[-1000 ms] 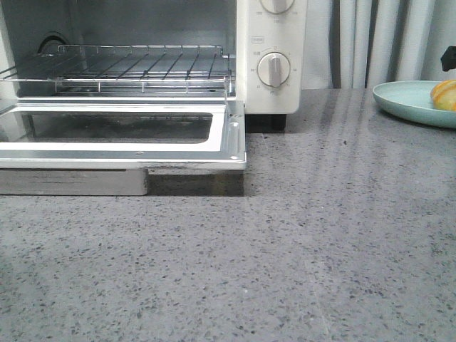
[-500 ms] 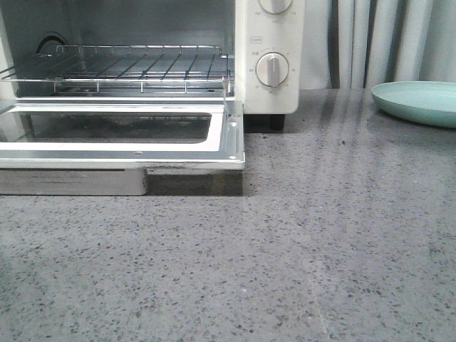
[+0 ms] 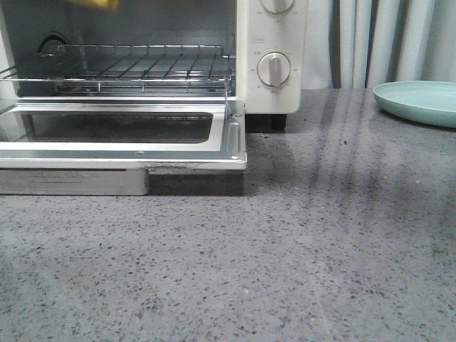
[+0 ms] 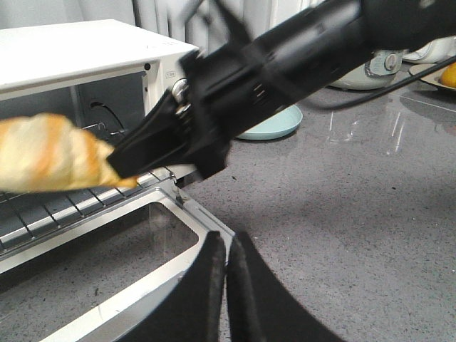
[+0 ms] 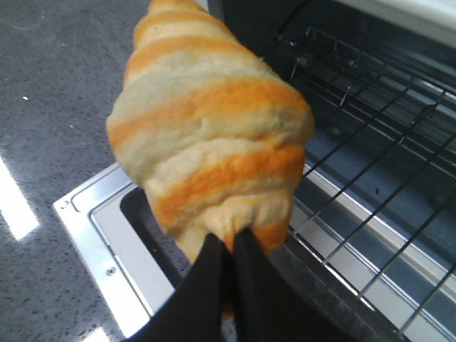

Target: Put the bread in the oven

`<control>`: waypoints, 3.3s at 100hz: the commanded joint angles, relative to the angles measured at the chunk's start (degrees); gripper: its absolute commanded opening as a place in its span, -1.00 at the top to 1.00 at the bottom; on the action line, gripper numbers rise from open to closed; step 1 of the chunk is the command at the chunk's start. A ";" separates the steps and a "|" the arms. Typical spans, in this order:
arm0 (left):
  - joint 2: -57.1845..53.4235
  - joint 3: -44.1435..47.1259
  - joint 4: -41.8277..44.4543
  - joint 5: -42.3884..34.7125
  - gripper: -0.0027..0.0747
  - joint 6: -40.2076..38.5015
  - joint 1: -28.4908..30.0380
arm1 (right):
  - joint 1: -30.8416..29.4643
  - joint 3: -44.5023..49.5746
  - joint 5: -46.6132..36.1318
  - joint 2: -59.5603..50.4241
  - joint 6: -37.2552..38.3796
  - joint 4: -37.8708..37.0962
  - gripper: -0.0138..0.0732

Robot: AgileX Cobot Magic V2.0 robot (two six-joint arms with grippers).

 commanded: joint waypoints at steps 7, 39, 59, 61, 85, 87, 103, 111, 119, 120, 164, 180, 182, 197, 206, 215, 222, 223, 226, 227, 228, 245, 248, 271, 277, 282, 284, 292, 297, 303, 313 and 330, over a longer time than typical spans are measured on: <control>0.40 -1.58 -1.97 -2.09 0.99 -0.34 -0.38 | -2.40 -6.73 -3.43 2.97 -0.66 -0.40 0.83; 0.40 -1.58 -1.97 -0.41 0.99 -0.34 -0.38 | -5.31 -11.60 -6.19 8.71 -0.66 -0.50 0.64; 0.40 -1.58 -1.97 -0.41 0.99 -0.34 -0.38 | -6.82 -11.60 -7.14 9.31 -0.66 -0.50 0.42; 0.40 -1.58 -1.97 -0.41 0.99 -0.34 -0.38 | -7.01 -11.60 -7.02 9.31 -0.66 -0.50 0.33; 0.40 -1.58 -1.97 -0.51 0.99 -0.34 -0.38 | -7.29 -11.60 -5.83 9.18 -0.66 -0.50 -0.68; 0.40 -1.58 -1.97 -0.61 0.99 -0.34 -0.38 | -7.29 -11.60 -5.47 8.97 -0.66 -0.38 -0.68; 0.40 -1.58 -1.97 -1.07 0.99 -0.34 -0.38 | -7.17 -11.60 0.34 6.76 -0.66 3.41 -0.50; 0.40 -1.58 -1.97 -1.75 0.99 -0.34 -0.38 | -6.78 -11.50 4.49 4.70 -0.66 3.63 -0.05; 0.26 -1.58 -1.97 -2.88 0.99 -0.34 -0.38 | -5.99 -11.39 8.35 2.33 -0.66 3.52 0.72; 0.12 -1.58 -1.97 -3.18 0.99 -0.34 -0.38 | -5.76 -11.25 8.62 1.80 -0.66 3.52 0.78; -14.14 -1.58 25.84 -3.35 0.99 -23.26 -0.38 | -0.86 15.88 6.31 -36.19 -0.66 -11.10 0.80; -21.09 -1.58 39.05 4.47 0.99 -32.92 -0.38 | -3.95 31.53 5.24 -59.32 -0.66 -13.63 0.79; -21.59 -1.46 39.48 5.27 0.99 -33.11 -0.38 | -4.71 32.75 5.63 -62.26 -0.66 -13.77 0.80; -23.03 -0.64 39.57 8.57 0.99 -33.37 -0.38 | -10.60 43.84 8.96 -81.74 0.20 -16.62 0.80; -23.25 0.91 39.57 8.25 0.99 -33.37 -0.38 | -13.76 47.85 12.90 -91.29 1.78 -17.28 0.80; -23.54 2.50 39.57 8.55 0.99 -33.37 -0.38 | -16.02 48.92 17.43 -93.03 3.73 -17.71 0.80; -24.97 3.47 38.32 8.14 0.99 -33.47 0.05 | -16.44 49.20 17.22 -91.67 3.73 -16.47 0.80; -24.98 3.60 38.32 7.98 0.99 -33.47 0.05 | -16.44 49.20 17.22 -91.70 3.73 -16.71 0.80; -24.98 3.59 38.52 8.46 0.99 -33.47 0.09 | -16.44 49.20 16.82 -91.67 3.73 -16.72 0.80; -24.98 3.59 38.64 8.62 0.99 -33.47 0.09 | -16.44 49.20 16.71 -91.67 3.73 -16.72 0.80; -24.82 3.59 38.78 8.79 0.99 -33.47 0.09 | -16.44 49.20 16.68 -91.67 3.73 -16.72 0.80; -24.92 6.10 38.36 9.63 0.99 -33.47 0.18 | -16.44 49.20 16.69 -91.70 3.73 -16.72 0.80; -24.92 6.37 37.74 10.21 0.99 -33.47 0.18 | -16.44 49.20 16.69 -91.70 3.73 -16.72 0.80; -24.92 6.52 35.02 11.77 0.99 -33.47 0.18 | -16.44 49.20 16.69 -91.70 3.73 -16.72 0.80; -24.92 6.52 35.02 11.77 0.99 -33.47 0.18 | -16.44 49.20 16.69 -91.70 3.73 -16.72 0.80; -24.92 6.52 35.02 11.77 0.99 -33.47 0.18 | -16.44 49.20 16.69 -91.70 3.73 -16.72 0.80; -24.92 6.52 35.02 11.77 0.99 -33.47 0.18 | -16.44 49.20 16.69 -91.70 3.73 -16.72 0.80; -24.92 6.52 35.02 11.77 0.99 -33.47 0.18 | -16.44 49.20 16.69 -91.70 3.73 -16.72 0.80; -24.92 6.52 35.02 11.77 0.99 -33.47 0.18 | -16.44 49.20 16.69 -91.70 3.73 -16.72 0.80; -24.92 6.52 35.02 11.77 0.99 -33.47 0.18 | -16.44 49.20 16.69 -91.70 3.73 -16.72 0.80; -24.92 7.26 36.41 8.14 0.99 -33.36 0.18 | -16.44 49.20 16.69 -91.70 3.73 -16.72 0.80; -24.92 15.70 40.44 -17.21 0.99 -33.27 3.69 | -16.44 49.20 16.69 -91.70 3.73 -16.72 0.80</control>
